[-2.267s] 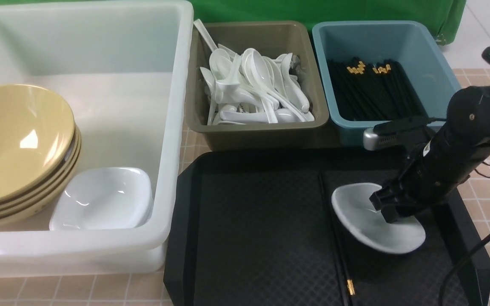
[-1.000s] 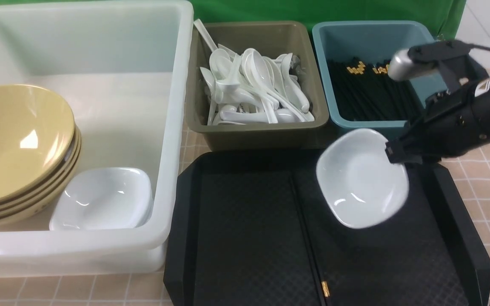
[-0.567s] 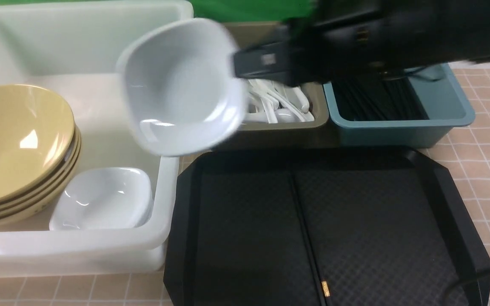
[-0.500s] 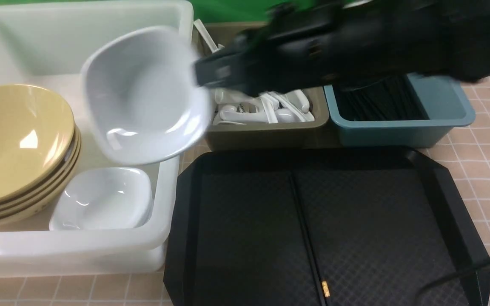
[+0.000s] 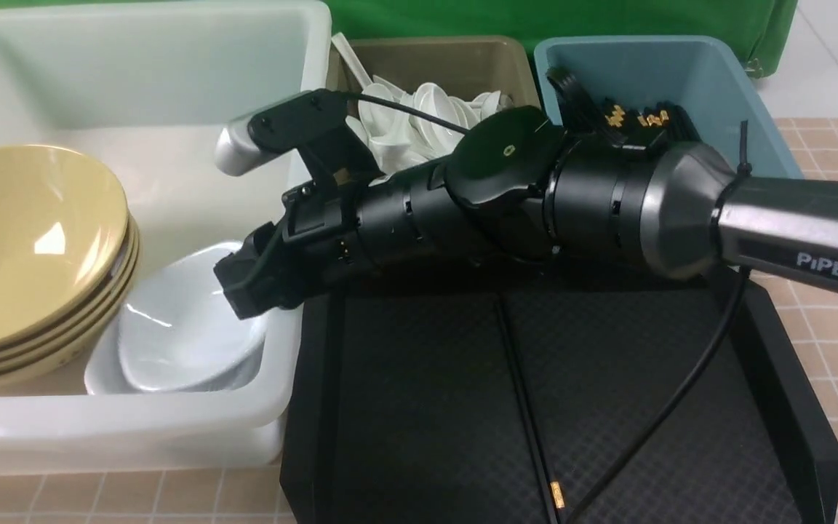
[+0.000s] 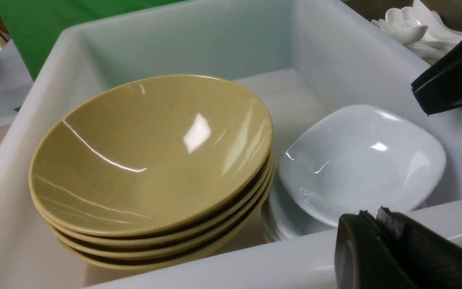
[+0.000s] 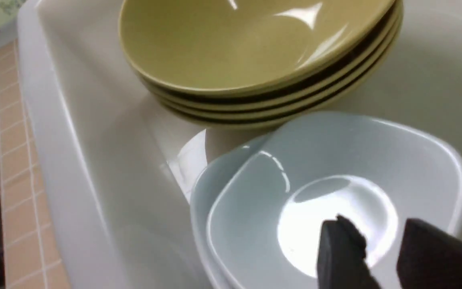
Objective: On brown table put chopsticks spoon bowls plates into blue grey white boxes.
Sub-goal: 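Place the white bowl into the white bin on top of the stacked bowls with the right gripper, then move the grippers toward the tableware on the black tray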
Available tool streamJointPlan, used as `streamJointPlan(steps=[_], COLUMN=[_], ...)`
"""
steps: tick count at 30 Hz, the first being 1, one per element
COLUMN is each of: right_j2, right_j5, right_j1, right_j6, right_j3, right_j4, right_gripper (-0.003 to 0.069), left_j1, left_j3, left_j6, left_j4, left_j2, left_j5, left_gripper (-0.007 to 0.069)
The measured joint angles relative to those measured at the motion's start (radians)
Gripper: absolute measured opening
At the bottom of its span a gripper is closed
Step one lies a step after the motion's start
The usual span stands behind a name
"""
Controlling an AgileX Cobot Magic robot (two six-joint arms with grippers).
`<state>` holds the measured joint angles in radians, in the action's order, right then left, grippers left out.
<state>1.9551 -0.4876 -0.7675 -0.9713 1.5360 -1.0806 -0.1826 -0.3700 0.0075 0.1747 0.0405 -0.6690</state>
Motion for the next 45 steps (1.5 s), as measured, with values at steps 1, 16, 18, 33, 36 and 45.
streamJointPlan(steps=[1, 16, 18, 33, 36, 45], right_j2=[-0.014, -0.155, -0.155, -0.134, -0.114, -0.136], right_j5=[-0.027, -0.571, -0.492, -0.128, -0.125, -0.188], right_j1=[0.002, 0.154, 0.169, 0.109, 0.109, 0.109], right_j6=[0.026, 0.944, 0.971, 0.932, 0.898, 0.782], right_j3=[0.001, -0.125, -0.196, -0.44, -0.437, -0.435], right_j4=[0.066, 1.251, 1.2, 0.996, 1.0, 1.003], right_gripper=[0.0294, 0.034, 0.034, 0.0332, 0.0274, 0.0128], left_j1=[0.0, 0.0, 0.0, 0.0, 0.0, 0.0], left_j3=[0.0, 0.0, 0.0, 0.0, 0.0, 0.0], left_j6=[0.0, -0.002, -0.002, -0.002, -0.002, 0.0], left_j4=[0.0, 0.0, 0.0, 0.0, 0.0, 0.0], left_j2=[0.0, 0.0, 0.0, 0.0, 0.0, 0.0], left_j5=[0.0, 0.0, 0.0, 0.0, 0.0, 0.0], left_gripper=[0.0001, 0.0001, 0.0001, 0.0001, 0.0001, 0.0001])
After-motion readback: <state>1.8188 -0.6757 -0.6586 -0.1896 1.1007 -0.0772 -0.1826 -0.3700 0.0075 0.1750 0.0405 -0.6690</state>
